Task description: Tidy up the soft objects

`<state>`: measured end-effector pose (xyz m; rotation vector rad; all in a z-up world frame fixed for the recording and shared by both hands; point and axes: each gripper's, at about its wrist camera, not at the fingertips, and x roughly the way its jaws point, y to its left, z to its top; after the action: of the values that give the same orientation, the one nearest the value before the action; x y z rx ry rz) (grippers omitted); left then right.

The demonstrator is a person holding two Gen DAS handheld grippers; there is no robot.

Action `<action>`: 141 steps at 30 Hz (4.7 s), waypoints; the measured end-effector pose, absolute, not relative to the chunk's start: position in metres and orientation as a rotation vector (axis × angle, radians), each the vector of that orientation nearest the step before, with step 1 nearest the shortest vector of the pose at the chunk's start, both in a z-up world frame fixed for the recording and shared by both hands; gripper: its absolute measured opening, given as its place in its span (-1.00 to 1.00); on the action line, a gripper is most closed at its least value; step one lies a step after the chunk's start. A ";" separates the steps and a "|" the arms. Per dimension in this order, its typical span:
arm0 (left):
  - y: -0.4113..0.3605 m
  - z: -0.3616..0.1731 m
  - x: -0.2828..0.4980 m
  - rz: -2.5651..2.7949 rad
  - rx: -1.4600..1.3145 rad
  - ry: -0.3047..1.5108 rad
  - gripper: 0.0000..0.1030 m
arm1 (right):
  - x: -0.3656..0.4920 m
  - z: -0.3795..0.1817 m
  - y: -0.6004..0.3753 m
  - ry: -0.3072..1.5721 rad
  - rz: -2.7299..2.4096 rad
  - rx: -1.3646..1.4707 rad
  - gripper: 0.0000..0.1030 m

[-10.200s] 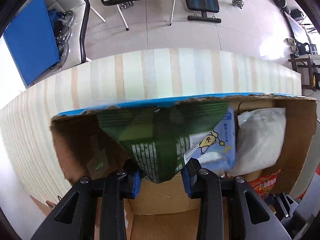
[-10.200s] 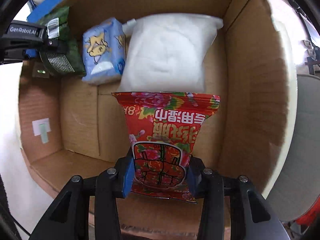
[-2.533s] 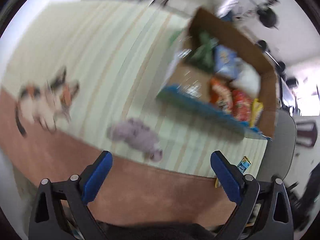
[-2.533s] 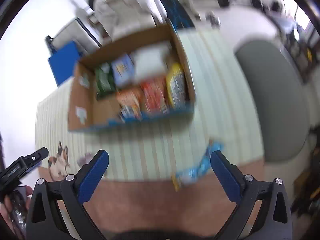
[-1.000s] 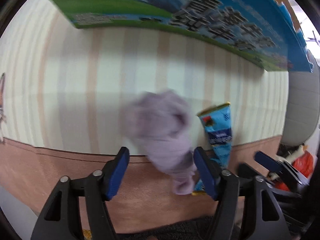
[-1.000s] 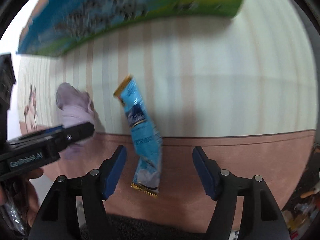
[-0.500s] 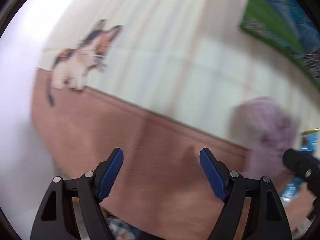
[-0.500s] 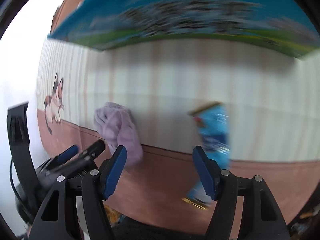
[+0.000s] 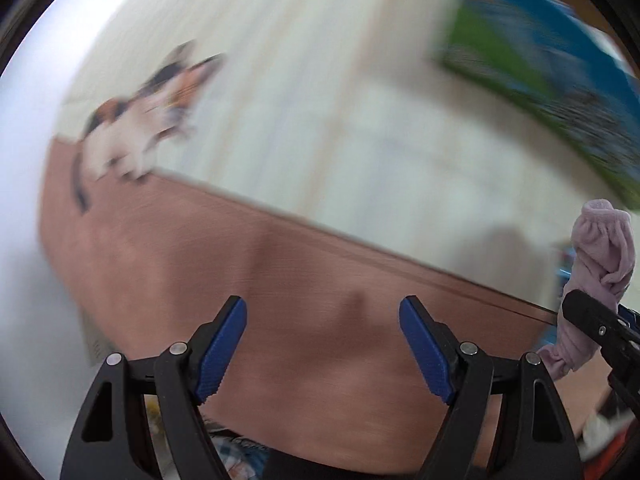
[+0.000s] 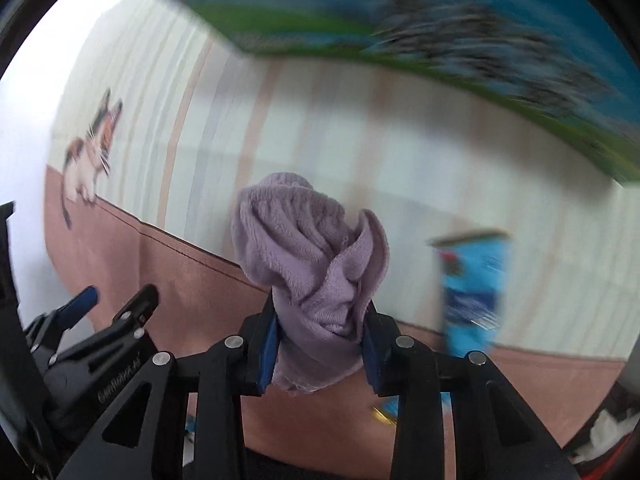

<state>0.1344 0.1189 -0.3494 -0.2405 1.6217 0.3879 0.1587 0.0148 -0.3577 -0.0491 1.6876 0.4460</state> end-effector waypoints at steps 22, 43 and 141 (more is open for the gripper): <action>-0.079 -0.382 0.205 -0.144 0.039 1.720 -0.61 | 0.130 -0.375 -0.195 1.703 0.051 0.229 -0.28; 0.062 -0.176 0.391 -0.064 -0.023 1.408 -0.61 | 0.274 -0.190 -0.121 1.391 0.426 0.293 -0.28; 0.066 0.044 0.139 0.050 -0.057 1.011 0.96 | 0.095 0.070 -0.153 0.984 0.123 -0.017 1.00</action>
<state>0.1389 0.0658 0.0437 -0.0570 1.0111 0.0495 0.0946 -0.1526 0.0700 -0.0170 0.9845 0.1231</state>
